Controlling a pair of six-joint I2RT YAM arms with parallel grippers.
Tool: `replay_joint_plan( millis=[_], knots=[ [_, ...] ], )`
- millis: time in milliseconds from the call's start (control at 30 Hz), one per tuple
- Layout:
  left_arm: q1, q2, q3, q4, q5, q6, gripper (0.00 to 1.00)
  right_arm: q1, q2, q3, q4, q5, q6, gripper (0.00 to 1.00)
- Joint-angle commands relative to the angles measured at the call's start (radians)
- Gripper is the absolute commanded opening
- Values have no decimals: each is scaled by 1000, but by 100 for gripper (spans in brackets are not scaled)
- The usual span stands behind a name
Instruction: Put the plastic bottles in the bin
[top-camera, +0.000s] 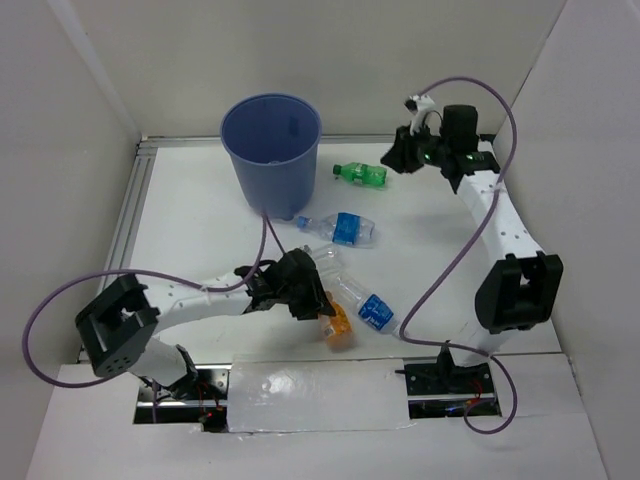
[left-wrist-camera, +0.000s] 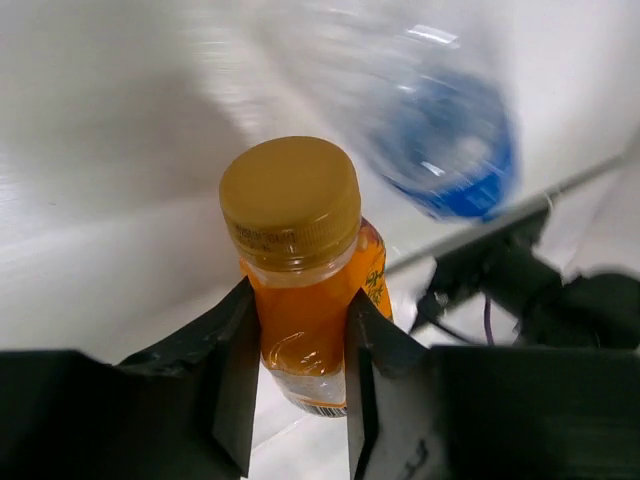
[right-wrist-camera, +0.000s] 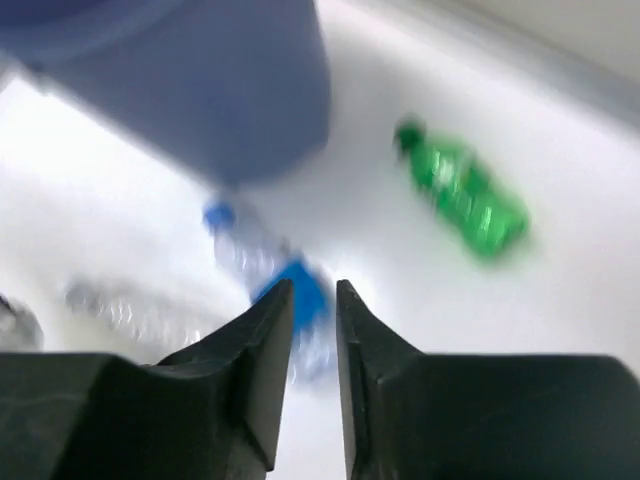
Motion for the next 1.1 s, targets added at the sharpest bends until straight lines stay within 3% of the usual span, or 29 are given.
replay_joint_plan(
  millis=[0,33,67,167,200,400,500,667,800,867,933,1067],
  knots=[
    [-6,-158,104,31,-22,226,0,-13,-93,-141,-276,-112,-206,30],
    [3,-187,126,45,-22,276,0,-13,-107,-212,-327,-122,-257,31],
    [33,-212,182,54,-37,316,0,-13,-118,-243,-373,-122,-298,45],
    [112,-238,358,28,-122,440,0,43,-161,-355,-456,-111,-376,64],
    [182,-206,405,28,-158,459,0,54,-170,-373,-468,-111,-388,75],
    [446,-30,728,121,-246,474,2,109,-104,-398,-556,-111,-440,95],
    [520,83,862,122,-291,405,6,137,-80,-389,-588,-122,-465,100],
    [603,285,1100,-137,-444,428,18,213,-89,-399,-588,-88,-465,100],
    [632,386,1178,-222,-411,508,66,284,-100,-438,-501,11,-391,100],
    [641,395,1187,-246,-401,534,82,331,-100,-461,-452,62,-357,100],
    [641,380,1187,-237,-392,569,92,358,-75,-461,-452,90,-348,99],
    [630,310,1187,-196,-383,650,93,422,-32,-481,-426,128,-326,91]
  ],
)
